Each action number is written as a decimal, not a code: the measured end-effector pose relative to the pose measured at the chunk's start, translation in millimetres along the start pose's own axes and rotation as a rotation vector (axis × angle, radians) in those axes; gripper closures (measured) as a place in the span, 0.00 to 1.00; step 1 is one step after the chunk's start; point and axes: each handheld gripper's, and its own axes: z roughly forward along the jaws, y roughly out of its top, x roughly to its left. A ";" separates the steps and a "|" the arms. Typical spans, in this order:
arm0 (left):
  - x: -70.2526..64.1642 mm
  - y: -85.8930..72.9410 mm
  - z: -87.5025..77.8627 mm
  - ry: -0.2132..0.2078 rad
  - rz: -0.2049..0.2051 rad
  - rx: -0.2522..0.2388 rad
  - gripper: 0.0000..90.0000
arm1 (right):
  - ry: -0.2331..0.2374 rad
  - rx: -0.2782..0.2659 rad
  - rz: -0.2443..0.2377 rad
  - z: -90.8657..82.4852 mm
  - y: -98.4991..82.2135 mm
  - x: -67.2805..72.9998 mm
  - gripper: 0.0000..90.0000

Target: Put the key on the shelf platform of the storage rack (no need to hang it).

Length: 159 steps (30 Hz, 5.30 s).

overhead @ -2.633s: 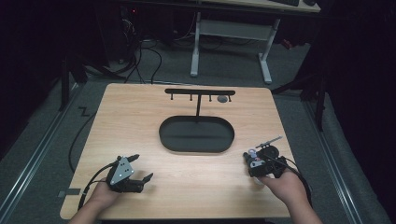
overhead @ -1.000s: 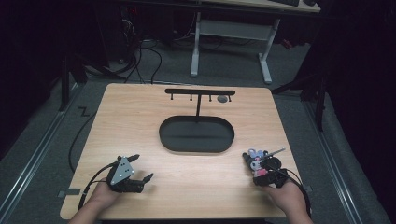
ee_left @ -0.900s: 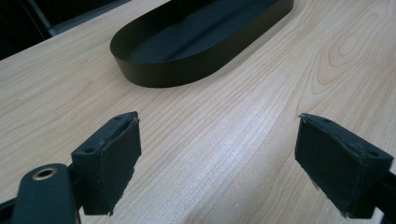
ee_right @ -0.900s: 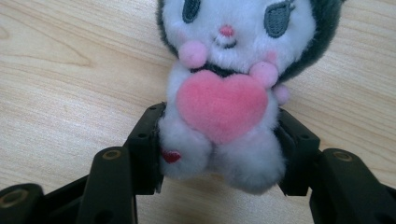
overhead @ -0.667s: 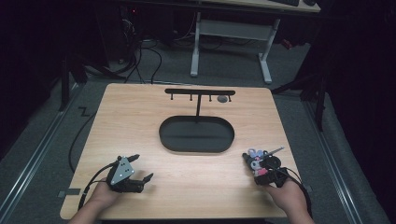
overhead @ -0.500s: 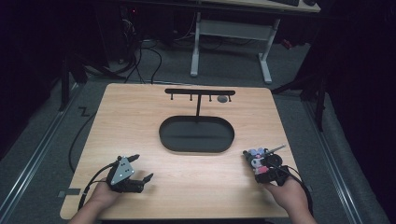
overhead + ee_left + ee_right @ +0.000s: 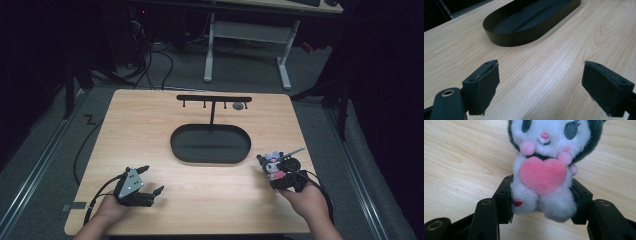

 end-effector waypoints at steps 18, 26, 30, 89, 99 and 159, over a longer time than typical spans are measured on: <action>0.0 0.0 -0.3 -0.003 0.000 -0.001 0.17 | 0.022 -0.042 -0.036 -9.6 33.4 21.4 0.53; 0.4 -0.1 -0.1 -0.003 -0.002 -0.002 0.17 | 0.023 -0.062 -0.048 -12.1 48.5 30.3 0.53; 0.3 -0.1 -0.3 -0.002 -0.002 0.000 0.17 | 0.028 -0.068 -0.065 -12.2 57.4 36.2 0.53; 1.2 -0.6 -1.0 -0.007 -0.011 -0.007 0.17 | 0.091 -0.055 -0.067 52.6 157.1 73.8 0.53; 1.1 -0.6 -1.0 -0.006 -0.010 -0.007 0.17 | 0.073 -0.010 -0.082 59.3 152.8 75.0 0.53; 1.0 -0.5 -0.7 -0.005 -0.008 -0.005 0.17 | 0.099 -0.059 -0.066 42.4 129.0 67.7 0.29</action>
